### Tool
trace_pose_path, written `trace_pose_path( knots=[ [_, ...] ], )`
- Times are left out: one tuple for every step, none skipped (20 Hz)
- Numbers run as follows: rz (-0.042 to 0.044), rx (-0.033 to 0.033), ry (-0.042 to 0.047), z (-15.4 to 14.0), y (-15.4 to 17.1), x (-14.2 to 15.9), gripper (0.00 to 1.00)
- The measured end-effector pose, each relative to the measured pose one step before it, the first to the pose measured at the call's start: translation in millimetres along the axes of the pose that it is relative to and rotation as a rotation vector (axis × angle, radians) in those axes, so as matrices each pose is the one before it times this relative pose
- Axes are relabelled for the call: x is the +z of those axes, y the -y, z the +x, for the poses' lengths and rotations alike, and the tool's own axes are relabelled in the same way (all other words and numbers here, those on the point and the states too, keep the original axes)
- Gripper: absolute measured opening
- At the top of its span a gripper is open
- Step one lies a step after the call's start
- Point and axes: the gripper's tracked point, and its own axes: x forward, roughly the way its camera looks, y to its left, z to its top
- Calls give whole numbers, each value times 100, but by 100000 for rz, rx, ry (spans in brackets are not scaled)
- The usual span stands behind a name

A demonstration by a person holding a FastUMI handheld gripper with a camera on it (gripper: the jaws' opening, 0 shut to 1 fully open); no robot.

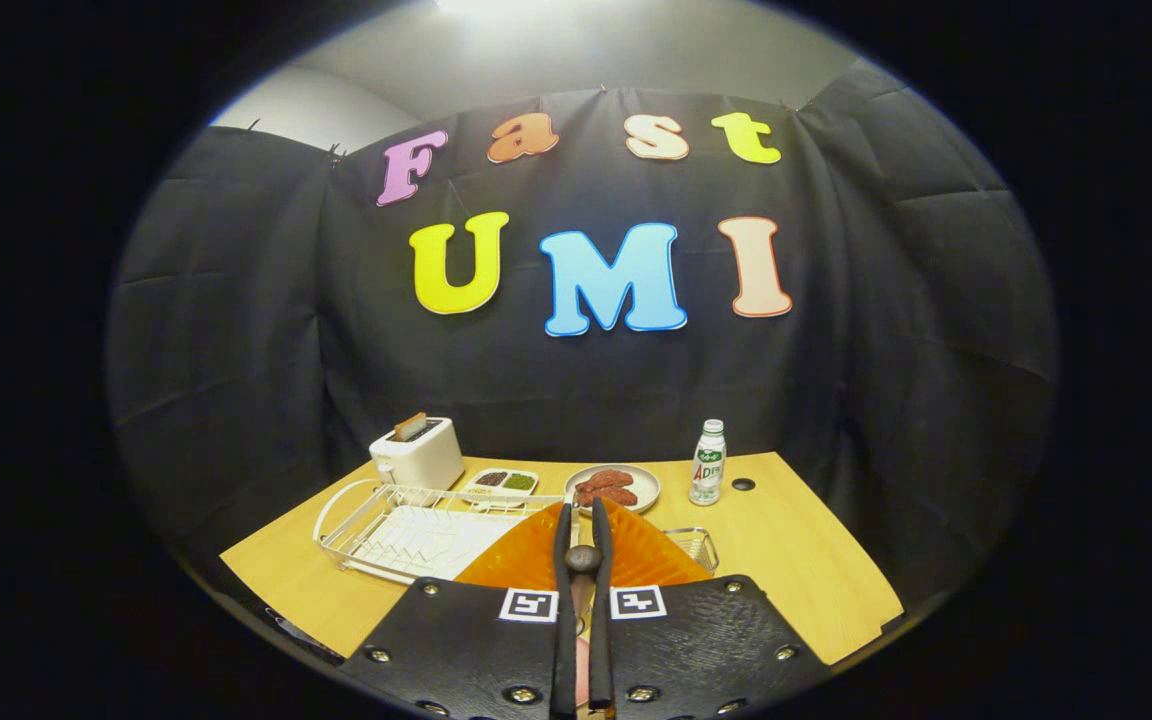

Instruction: Take the plate from the dish rack, then take the spoon from the basket and place it into the plate.

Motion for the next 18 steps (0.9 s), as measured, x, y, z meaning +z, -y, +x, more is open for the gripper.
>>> trace_pose_path(
  knots=[
    [213, 1093, -1054, 3, -705, -659, 5],
    [-253, 1245, -1463, 75, -711, -911, 5],
    [-495, 1005, -948, 110, -672, -689, 5],
    [-503, 904, -1419, 144, -562, -730, 5],
    [-21, 991, -1442, 105, -559, -636, 5],
    [200, 1241, -1057, 101, -664, -556, 5],
    [-107, 1108, -298, 174, -559, -348, 5],
    [-497, 647, -992, 343, -370, -393, 5],
    [-661, 432, -843, 288, -201, -382, 5],
    [-281, 601, -623, 359, -306, -199, 5],
    [-133, 616, -737, 333, -380, -217, 5],
    [-250, 508, -446, 313, -323, -296, 5],
    [-738, 283, -729, 396, -251, -373, 5],
    [-689, 93, -1232, 308, -133, -521, 5],
    [-82, 204, -1036, 299, -184, -412, 5],
    [314, 379, -801, 467, -282, -248, 5],
    [311, 242, -482, 257, -199, -214, 5],
    [-191, -67, -309, 299, -174, -149, 5]
  ],
)
